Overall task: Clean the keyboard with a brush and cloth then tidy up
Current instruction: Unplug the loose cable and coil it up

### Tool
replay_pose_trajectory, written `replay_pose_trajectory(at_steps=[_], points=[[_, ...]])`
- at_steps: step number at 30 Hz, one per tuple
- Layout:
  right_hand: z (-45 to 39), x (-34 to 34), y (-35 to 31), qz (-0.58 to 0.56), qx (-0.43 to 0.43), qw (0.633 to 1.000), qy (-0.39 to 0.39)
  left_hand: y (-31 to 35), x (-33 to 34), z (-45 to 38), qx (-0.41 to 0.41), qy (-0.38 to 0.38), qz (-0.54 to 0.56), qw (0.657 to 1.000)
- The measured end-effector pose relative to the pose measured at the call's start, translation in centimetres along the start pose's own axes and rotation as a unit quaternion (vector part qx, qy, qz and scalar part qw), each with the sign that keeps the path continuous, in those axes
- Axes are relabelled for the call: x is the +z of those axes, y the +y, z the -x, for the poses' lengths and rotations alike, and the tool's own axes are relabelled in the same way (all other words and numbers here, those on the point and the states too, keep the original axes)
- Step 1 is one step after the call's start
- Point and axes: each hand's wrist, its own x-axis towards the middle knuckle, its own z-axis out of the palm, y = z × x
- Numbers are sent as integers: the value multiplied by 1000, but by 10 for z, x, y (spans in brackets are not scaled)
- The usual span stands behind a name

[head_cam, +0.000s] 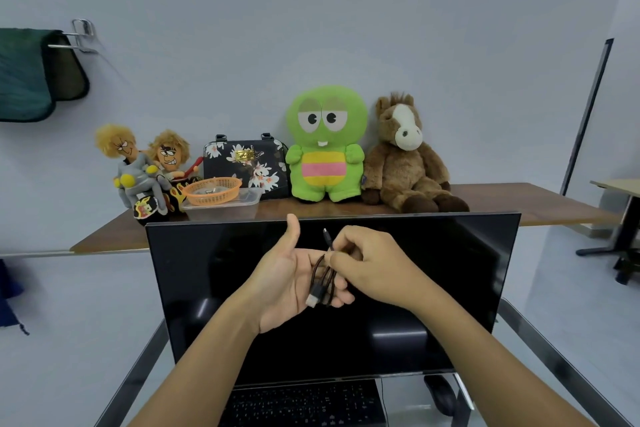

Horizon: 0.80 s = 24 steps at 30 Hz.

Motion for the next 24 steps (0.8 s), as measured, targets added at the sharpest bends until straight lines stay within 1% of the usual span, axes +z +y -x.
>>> replay_pose_trajectory(at_steps=[2,5,7,9,12,16,19,21,22,24], points=[[-2,-1,2,-51,56,997,9,-3,3,-1,31,32,-66,997],[-6,-4,7,-118,101,988,-3,-6,5,-1,107,83,-210,968],[-6,-5,7,-153,104,983,16,-7,5,-5,134,111,-241,955],[-7,-6,8,-180,87,979,40,-7,4,-8,146,130,-233,953],[-9,-8,8,-189,46,979,57,-8,1,-12,138,111,-177,968],[-14,-11,12,-117,1,990,77,-6,2,-13,117,81,-1,990],[-12,-16,16,-13,-38,998,38,-2,-1,-13,97,56,148,983],[-11,-18,17,34,-61,997,15,0,-2,-14,91,42,204,974],[-11,-17,17,29,-65,997,14,0,-2,-15,91,37,219,971],[-12,-14,16,-49,-43,997,32,0,-1,-16,91,19,242,966]])
